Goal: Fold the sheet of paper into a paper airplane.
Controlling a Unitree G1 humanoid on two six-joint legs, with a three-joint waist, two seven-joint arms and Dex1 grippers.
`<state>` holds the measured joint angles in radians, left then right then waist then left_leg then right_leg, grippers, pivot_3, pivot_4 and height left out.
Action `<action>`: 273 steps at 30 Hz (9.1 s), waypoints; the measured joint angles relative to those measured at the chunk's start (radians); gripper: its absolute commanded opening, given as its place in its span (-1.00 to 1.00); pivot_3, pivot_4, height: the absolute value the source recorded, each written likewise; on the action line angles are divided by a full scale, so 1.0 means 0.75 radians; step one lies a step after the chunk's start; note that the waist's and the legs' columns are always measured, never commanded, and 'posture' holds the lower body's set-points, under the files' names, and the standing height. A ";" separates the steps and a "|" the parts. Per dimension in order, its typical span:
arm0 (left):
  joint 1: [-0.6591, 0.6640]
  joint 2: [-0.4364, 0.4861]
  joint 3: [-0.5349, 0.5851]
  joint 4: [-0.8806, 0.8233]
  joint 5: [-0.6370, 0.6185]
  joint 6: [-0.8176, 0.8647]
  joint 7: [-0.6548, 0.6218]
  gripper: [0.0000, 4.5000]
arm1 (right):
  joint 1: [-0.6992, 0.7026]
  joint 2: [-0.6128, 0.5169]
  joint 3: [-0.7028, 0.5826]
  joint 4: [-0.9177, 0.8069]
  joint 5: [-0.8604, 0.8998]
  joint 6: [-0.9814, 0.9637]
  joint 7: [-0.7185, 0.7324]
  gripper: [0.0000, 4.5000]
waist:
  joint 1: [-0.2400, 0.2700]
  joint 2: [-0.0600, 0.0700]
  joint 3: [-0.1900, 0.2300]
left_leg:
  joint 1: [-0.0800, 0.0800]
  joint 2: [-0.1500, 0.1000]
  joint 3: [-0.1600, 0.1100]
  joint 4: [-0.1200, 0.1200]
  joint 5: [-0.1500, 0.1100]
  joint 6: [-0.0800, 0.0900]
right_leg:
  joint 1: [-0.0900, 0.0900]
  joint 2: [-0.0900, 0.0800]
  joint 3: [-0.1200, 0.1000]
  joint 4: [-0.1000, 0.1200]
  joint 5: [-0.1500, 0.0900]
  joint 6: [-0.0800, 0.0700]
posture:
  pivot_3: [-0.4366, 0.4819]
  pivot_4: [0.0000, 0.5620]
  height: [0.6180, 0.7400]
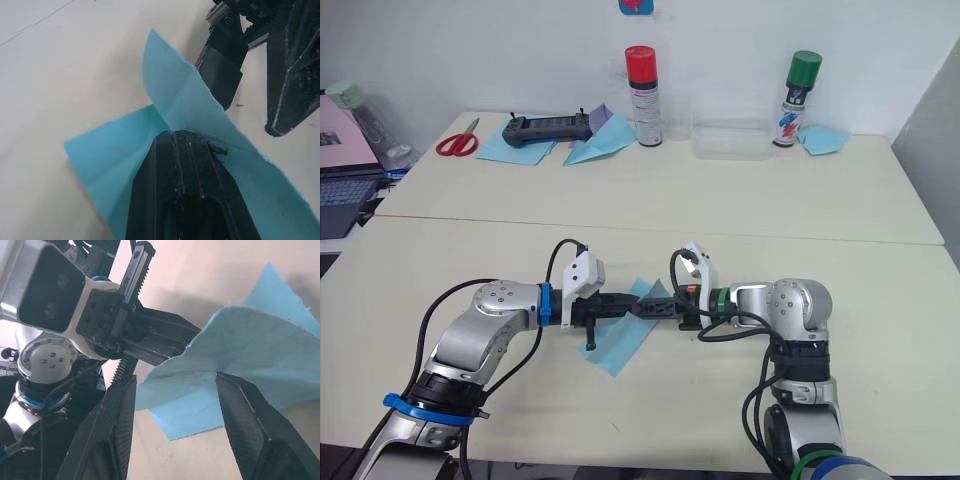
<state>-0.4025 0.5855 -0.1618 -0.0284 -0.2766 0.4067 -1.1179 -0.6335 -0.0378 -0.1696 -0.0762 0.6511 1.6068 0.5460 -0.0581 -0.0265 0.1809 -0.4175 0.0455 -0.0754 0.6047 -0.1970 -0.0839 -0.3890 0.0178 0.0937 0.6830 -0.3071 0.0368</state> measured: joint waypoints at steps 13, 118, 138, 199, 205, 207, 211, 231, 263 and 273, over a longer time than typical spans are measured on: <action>-0.001 -0.003 0.013 -0.024 -0.034 0.113 0.010 -1.00 | 0.002 -0.010 0.004 0.000 0.026 0.000 -0.038 0.14 | -0.002 0.000 0.000 | 0.000 0.000 0.000 0.000 0.000 0.000 | 0.000 0.000 0.000 0.000 0.000 0.000 | -0.05 -0.47 1.00; 0.067 0.117 -0.182 -0.014 0.069 -0.066 -0.066 -1.00 | 0.171 -0.449 0.163 0.042 0.099 -0.259 0.045 -0.98 | 0.001 0.003 -0.001 | 0.002 -0.001 0.001 0.008 0.000 0.001 | 0.005 0.000 0.003 0.001 0.000 0.009 | -0.05 -0.47 1.00; 0.068 0.105 -0.181 0.001 0.072 -0.090 -0.056 -1.00 | 0.212 -0.402 -0.011 -0.096 0.110 -0.333 -0.070 -0.13 | 0.005 0.003 -0.002 | 0.002 -0.001 0.001 0.008 0.000 0.001 | 0.005 0.000 0.003 0.001 0.000 0.009 | -0.05 -0.47 1.00; -0.176 -0.029 -0.163 0.164 0.077 -0.056 -0.051 -1.00 | 0.433 -0.681 0.818 -0.255 -0.775 -1.454 0.195 -0.99 | 0.020 0.003 -0.004 | 0.016 -0.002 0.001 0.010 0.000 0.001 | 0.021 0.000 0.003 -0.002 0.000 0.011 | -0.05 -0.47 1.00; -0.203 -0.127 -0.168 0.209 0.109 -0.091 0.038 -1.00 | 0.430 -0.681 0.821 -0.256 -0.791 -1.455 0.202 -0.99 | 0.021 0.003 -0.004 | 0.016 -0.002 0.001 0.010 0.000 0.001 | 0.021 0.000 0.003 -0.002 0.000 0.011 | -0.05 -0.47 1.00; -0.209 -0.153 -0.185 0.245 0.141 -0.123 0.053 -1.00 | 0.432 -0.681 0.819 -0.255 -0.792 -1.455 0.202 -0.99 | 0.022 0.003 -0.004 | 0.016 -0.002 0.001 0.010 0.000 0.001 | 0.021 0.000 0.003 -0.002 0.000 0.011 | -0.05 -0.47 1.00; -0.241 -0.222 -0.256 0.358 0.218 -0.191 0.060 -1.00 | 0.431 -0.678 0.820 -0.255 -0.797 -1.456 0.202 -0.99 | 0.023 0.003 -0.004 | 0.016 -0.002 0.001 0.010 0.000 0.001 | 0.021 0.000 0.003 -0.002 0.000 0.011 | -0.05 -0.47 1.00; -0.295 -0.209 -0.341 0.477 0.384 -0.448 0.026 -1.00 | 0.419 -0.680 0.721 -0.307 -0.547 -1.169 0.434 -0.17 | 0.021 0.002 -0.006 | 0.020 -0.002 0.001 0.009 0.000 0.001 | 0.025 0.000 0.004 -0.002 0.000 0.011 | -0.05 -0.47 1.00; -0.347 -0.264 -0.334 0.607 0.413 -0.556 0.021 -1.00 | 0.399 -0.602 0.596 -0.240 -0.462 -1.023 0.188 -0.98 | 0.034 0.002 -0.006 | 0.019 -0.004 0.001 0.010 0.001 0.001 | 0.025 -0.001 0.004 -0.003 0.000 0.012 | -0.05 -0.47 1.00; -0.352 -0.274 -0.335 0.617 0.423 -0.560 0.021 -1.00 | 0.520 -0.741 0.540 -0.378 -0.433 -0.997 0.229 -0.98 | 0.036 0.001 -0.006 | 0.020 -0.004 0.001 0.010 0.001 0.001 | 0.026 -0.002 0.004 -0.003 0.000 0.012 | -0.05 -0.47 1.00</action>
<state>-0.6666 0.3802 -0.4129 0.4345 0.0406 -0.0131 -1.1023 -0.2432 -0.5935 0.2352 -0.3599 0.3267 0.8588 0.7177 -0.0308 -0.0254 0.1762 -0.4023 0.0422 -0.0748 0.6120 -0.1966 -0.0831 -0.3693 0.0164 0.0970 0.6804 -0.3068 0.0459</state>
